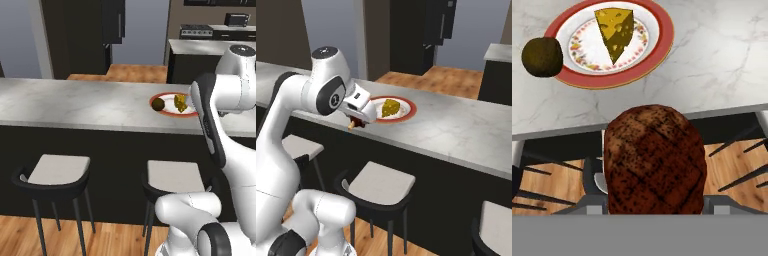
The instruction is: Take the cheese, steak, and avocado from the fridge and place them on the plate on the dining counter to create an appetizer plate.
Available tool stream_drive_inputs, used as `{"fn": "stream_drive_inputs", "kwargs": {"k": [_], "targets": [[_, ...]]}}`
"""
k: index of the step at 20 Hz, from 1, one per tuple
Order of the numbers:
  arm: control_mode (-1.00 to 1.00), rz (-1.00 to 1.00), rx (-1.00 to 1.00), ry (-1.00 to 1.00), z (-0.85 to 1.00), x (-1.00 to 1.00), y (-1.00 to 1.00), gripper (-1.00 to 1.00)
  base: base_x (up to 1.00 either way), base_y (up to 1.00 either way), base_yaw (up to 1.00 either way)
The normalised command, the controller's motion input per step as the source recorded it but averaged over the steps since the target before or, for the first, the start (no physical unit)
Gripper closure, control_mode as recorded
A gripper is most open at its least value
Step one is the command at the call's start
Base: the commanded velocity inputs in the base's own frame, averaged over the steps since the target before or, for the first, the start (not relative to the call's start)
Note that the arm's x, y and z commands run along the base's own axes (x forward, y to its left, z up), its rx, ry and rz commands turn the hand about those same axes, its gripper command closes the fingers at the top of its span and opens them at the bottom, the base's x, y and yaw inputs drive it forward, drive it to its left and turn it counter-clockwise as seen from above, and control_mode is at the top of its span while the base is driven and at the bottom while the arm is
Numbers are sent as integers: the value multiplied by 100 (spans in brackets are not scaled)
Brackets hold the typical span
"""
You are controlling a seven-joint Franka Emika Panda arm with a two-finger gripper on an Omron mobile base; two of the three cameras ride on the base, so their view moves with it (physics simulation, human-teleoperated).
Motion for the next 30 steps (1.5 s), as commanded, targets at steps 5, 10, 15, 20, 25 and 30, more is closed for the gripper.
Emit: {"fn": "stream_drive_inputs", "kwargs": {"k": [5,10,15,20,25,30], "targets": [[-100,0,-1,0,32,89,0,100,0,0,0],[-100,0,0,0,12,92,-1,100,0,0,0],[-100,3,0,0,-1,77,0,100,0,0,0],[-100,3,0,0,-5,68,0,100,0,0,0],[-100,1,0,0,-15,55,0,100,0,0,0],[-100,0,0,0,-27,42,0,100,0,0,0]]}}
